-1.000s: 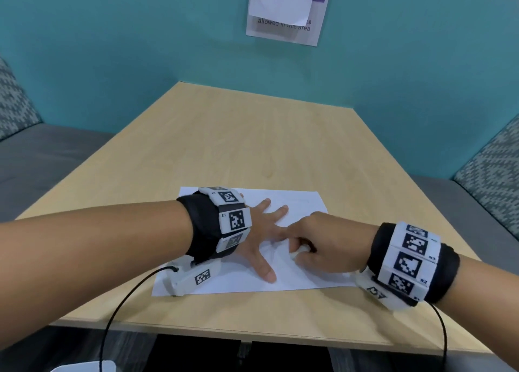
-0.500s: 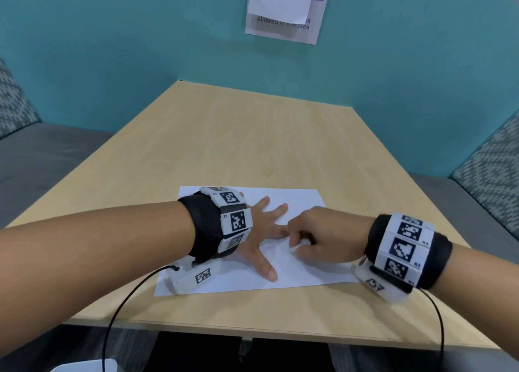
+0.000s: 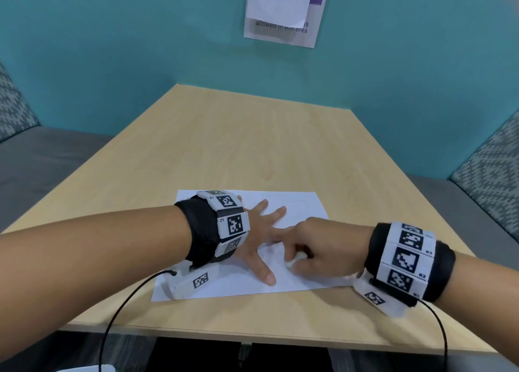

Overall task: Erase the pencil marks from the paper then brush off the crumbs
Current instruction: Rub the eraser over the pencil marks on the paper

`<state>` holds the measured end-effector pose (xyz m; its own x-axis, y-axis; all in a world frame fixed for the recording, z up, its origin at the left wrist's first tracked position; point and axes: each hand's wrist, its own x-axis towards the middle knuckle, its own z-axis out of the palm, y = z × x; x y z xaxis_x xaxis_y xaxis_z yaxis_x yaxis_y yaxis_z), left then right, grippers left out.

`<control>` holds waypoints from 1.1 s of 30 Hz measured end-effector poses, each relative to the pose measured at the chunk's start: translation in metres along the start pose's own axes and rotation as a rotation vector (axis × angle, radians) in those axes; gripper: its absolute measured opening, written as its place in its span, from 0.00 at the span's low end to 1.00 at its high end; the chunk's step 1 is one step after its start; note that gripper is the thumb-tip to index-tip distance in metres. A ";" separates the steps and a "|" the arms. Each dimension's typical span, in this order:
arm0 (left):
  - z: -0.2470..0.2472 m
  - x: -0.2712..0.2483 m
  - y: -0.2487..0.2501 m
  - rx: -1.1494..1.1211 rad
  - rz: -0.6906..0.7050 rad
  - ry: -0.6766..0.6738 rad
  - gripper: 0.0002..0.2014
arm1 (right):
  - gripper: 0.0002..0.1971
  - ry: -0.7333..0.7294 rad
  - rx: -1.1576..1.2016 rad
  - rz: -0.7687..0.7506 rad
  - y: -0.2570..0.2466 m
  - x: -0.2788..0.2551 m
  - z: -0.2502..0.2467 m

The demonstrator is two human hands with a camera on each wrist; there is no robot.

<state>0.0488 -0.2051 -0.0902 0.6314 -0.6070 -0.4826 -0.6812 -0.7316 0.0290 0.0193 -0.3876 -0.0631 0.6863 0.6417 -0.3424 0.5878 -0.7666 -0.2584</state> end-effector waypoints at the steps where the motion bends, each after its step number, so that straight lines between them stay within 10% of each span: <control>1: -0.001 0.000 0.001 0.011 -0.007 -0.006 0.52 | 0.01 0.024 0.004 0.049 0.007 -0.001 -0.005; 28: 0.000 -0.055 -0.001 -0.084 0.027 -0.166 0.52 | 0.04 0.219 0.039 0.164 0.035 -0.010 -0.032; 33: -0.012 -0.058 -0.007 -0.063 -0.082 -0.033 0.52 | 0.04 0.197 0.031 0.142 0.033 0.017 -0.034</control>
<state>0.0212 -0.1688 -0.0515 0.6710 -0.5340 -0.5144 -0.6023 -0.7972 0.0420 0.0650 -0.4014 -0.0473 0.8331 0.5173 -0.1957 0.4680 -0.8479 -0.2490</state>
